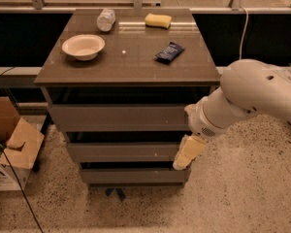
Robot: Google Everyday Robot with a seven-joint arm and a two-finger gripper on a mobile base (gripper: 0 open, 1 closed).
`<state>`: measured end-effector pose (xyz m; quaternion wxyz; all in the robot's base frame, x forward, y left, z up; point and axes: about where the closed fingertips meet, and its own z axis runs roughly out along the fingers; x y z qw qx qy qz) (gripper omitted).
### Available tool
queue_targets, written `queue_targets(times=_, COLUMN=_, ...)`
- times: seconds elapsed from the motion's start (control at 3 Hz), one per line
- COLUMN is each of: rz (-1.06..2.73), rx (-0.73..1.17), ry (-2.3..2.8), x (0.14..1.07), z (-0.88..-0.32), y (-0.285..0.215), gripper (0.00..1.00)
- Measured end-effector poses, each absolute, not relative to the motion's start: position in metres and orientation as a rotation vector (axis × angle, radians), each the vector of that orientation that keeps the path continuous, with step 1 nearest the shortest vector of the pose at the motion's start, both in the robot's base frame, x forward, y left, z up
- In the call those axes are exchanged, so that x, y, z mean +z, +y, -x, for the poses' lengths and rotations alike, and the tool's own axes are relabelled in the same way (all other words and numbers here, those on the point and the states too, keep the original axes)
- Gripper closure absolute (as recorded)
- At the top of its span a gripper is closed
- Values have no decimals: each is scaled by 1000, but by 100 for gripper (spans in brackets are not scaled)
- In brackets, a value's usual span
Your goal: Open bottom drawer
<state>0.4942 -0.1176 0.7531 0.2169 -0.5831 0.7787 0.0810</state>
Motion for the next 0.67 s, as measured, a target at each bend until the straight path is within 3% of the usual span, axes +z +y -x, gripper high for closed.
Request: queue_targets(times=0.67, rz=1560, rx=304, ry=2157, x=725, z=-509, y=-112, gripper=0)
